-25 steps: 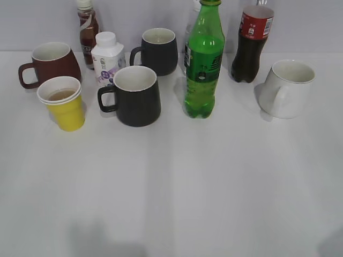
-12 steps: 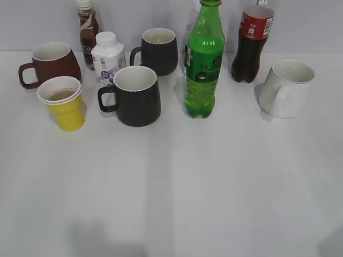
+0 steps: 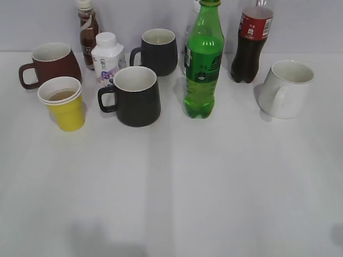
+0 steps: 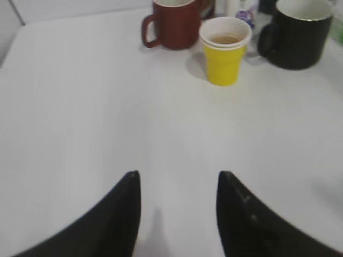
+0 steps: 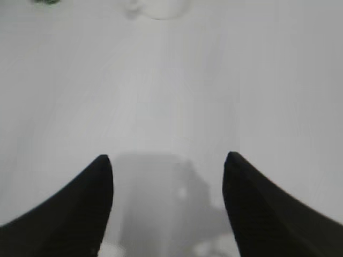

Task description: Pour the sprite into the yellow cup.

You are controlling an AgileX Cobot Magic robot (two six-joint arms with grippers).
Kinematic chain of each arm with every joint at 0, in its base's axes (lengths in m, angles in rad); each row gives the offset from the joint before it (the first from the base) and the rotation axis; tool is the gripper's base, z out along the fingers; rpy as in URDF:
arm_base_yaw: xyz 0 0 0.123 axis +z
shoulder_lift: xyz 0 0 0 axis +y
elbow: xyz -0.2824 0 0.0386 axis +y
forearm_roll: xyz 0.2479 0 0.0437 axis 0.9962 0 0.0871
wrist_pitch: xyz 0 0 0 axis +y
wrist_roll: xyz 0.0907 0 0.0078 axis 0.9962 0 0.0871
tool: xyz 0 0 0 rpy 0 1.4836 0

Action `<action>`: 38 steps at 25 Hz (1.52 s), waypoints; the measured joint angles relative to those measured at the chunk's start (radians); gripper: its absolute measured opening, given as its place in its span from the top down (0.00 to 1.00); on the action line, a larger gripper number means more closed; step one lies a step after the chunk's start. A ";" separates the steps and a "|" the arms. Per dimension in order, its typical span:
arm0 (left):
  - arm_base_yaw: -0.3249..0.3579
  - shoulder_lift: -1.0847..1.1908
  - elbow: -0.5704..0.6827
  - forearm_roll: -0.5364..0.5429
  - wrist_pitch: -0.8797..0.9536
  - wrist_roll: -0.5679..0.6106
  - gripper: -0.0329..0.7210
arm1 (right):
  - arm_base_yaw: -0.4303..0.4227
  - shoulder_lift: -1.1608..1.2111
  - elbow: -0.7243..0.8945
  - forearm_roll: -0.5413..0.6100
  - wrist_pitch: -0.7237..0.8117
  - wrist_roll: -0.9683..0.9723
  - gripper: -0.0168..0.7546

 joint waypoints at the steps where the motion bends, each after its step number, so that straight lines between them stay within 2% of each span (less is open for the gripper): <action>1: 0.017 -0.003 0.000 0.000 -0.001 0.000 0.49 | -0.042 -0.001 0.000 0.000 0.000 0.000 0.35; 4: 0.061 -0.004 0.001 0.000 -0.001 0.000 0.54 | -0.154 -0.026 0.000 0.000 -0.001 0.000 0.35; 7: 0.074 -0.004 0.002 0.000 -0.002 0.001 0.58 | -0.194 -0.074 0.001 0.000 0.000 0.000 0.35; 14: 0.075 -0.005 0.002 0.000 -0.002 0.001 0.65 | -0.194 -0.123 0.001 0.000 0.000 0.000 0.35; 20: 0.075 -0.005 0.002 0.000 -0.002 0.001 0.65 | -0.147 -0.124 0.001 0.000 0.000 0.000 0.35; 38: 0.075 -0.005 0.002 0.000 -0.002 0.001 0.65 | -0.147 -0.125 0.001 0.004 0.000 0.000 0.35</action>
